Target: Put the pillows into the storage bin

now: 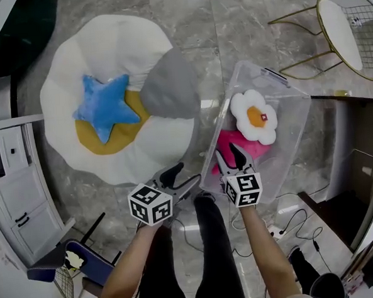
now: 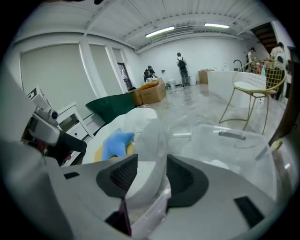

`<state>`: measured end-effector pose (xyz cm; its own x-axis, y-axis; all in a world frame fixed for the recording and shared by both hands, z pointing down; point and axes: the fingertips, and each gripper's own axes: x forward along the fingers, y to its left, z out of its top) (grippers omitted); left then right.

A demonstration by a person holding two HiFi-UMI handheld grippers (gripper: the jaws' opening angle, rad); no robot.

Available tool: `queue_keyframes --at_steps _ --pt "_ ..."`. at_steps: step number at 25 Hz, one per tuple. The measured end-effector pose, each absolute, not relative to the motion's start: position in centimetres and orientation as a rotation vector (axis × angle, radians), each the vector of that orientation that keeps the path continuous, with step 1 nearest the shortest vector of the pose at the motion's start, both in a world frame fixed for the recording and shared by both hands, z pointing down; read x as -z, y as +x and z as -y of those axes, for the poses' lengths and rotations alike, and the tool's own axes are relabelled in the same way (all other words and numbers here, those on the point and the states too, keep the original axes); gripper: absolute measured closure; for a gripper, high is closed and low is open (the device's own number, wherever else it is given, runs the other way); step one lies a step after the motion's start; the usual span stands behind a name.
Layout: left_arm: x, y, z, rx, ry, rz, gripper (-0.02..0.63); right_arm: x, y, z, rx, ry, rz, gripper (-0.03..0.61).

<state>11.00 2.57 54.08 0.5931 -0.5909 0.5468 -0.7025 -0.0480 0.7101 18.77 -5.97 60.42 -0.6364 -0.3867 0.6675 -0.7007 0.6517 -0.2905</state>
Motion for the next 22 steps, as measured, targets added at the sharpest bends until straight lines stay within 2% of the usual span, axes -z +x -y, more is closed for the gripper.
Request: queue_keyframes --at_steps 22 --pt "-53.9 -20.9 -14.5 -0.034 1.551 1.385 0.333 -60.4 -11.0 -0.3 -0.645 0.533 2.332 0.39"
